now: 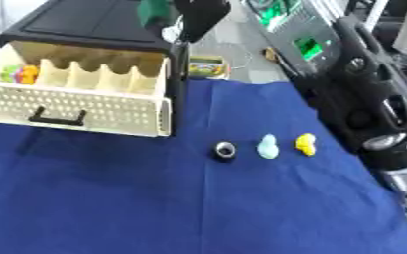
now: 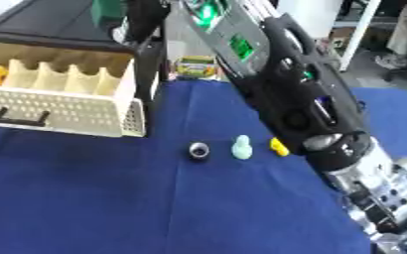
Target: Pick up objects from table and place into drawer.
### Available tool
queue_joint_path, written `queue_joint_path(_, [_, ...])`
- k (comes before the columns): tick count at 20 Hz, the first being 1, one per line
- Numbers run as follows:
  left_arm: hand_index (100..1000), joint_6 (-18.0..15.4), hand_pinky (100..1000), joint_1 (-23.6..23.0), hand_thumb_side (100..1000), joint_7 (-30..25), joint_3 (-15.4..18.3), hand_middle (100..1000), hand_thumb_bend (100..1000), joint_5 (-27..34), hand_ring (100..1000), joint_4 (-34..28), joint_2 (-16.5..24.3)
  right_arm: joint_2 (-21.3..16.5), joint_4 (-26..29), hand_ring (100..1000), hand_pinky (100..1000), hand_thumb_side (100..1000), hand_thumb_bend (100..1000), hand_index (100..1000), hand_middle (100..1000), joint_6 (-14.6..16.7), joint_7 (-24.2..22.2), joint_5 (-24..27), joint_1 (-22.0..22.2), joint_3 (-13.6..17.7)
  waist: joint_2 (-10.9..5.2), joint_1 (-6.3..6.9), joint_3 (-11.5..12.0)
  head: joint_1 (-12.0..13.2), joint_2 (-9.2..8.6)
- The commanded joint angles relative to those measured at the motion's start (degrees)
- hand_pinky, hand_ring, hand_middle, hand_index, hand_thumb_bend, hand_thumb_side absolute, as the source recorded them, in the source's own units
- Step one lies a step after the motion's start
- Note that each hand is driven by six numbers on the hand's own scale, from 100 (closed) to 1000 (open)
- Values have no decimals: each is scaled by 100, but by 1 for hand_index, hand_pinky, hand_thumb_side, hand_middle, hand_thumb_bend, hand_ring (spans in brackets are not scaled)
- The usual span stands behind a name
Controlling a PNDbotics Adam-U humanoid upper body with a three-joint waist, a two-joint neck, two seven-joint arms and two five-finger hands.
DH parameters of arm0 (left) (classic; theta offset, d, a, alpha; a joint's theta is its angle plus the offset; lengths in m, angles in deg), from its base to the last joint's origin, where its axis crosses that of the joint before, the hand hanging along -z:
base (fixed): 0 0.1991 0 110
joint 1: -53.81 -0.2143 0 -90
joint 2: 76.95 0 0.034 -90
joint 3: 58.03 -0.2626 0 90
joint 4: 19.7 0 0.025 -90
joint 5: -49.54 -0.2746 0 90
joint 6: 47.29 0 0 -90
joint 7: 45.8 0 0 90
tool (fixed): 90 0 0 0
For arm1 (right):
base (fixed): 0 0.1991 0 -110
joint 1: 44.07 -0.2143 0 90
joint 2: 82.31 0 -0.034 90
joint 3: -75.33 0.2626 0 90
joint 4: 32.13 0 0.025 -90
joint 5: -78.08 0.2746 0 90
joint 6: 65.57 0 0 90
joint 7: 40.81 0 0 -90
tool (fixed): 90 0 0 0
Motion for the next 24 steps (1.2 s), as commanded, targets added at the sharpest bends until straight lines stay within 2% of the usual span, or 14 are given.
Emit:
queue_joint_path(1, [728,-4,144,94,1000,-24,16,107,170,27,100,-70,53,46,-101,530,377,104,100,470,390,63,-14,-81,-127,0,-76,32,16,-45,-38])
queue_joint_path(5, [728,5,143,95,1000,-21,14,107,170,33,100,-70,37,132,-177,543,398,101,100,496,442,124,-53,-91,-127,-44,-66,32,33,-62,-12])
queue_joint_path(10, [727,14,143,95,1000,-28,7,107,171,40,100,-70,24,203,-292,578,454,143,116,571,501,182,-92,-168,-135,-87,-58,22,44,-67,0])
queue_joint_path(11, [727,16,143,94,1000,-28,7,107,171,41,100,-70,22,215,-312,598,479,164,151,639,533,197,-98,-183,-139,-88,-55,19,46,-66,2])
queue_joint_path(12, [727,19,143,93,1000,-29,6,107,171,42,100,-70,19,230,-330,598,479,164,151,639,533,213,-107,-195,-143,-87,-52,16,48,-64,5])
queue_joint_path(13, [727,21,142,92,1000,-29,6,107,172,42,100,-70,18,240,-346,616,499,199,208,726,574,226,-112,-208,-146,-84,-50,13,50,-63,6])
queue_joint_path(15, [727,24,142,89,1000,-31,3,107,172,45,100,-70,10,275,-412,649,529,256,309,801,624,228,-70,-303,-155,-73,-45,6,64,-69,9])
queue_joint_path(16, [727,25,142,87,1000,-32,2,107,172,48,100,-70,8,292,-453,649,529,256,309,801,624,237,-36,-374,-158,-67,-44,4,70,-71,11])
queue_joint_path(17, [726,25,142,85,1000,-33,1,106,172,50,100,-70,8,306,-497,668,542,293,379,837,655,248,-2,-445,-159,-59,-44,2,74,-70,13])
queue_joint_path(22, [726,24,142,82,1000,-36,2,106,172,54,100,-70,7,360,-654,668,542,293,379,837,655,341,103,-674,-164,-21,-44,1,81,-71,15])
queue_joint_path(23, [725,23,141,79,1000,-37,1,106,172,54,100,-70,6,363,-682,686,560,352,496,861,687,343,121,-698,-169,-9,-42,-2,85,-74,17])
queue_joint_path(24, [725,19,141,76,1000,-41,-2,106,172,54,100,-70,5,378,-729,685,559,352,496,860,686,344,160,-750,-177,6,-39,-4,91,-82,20])
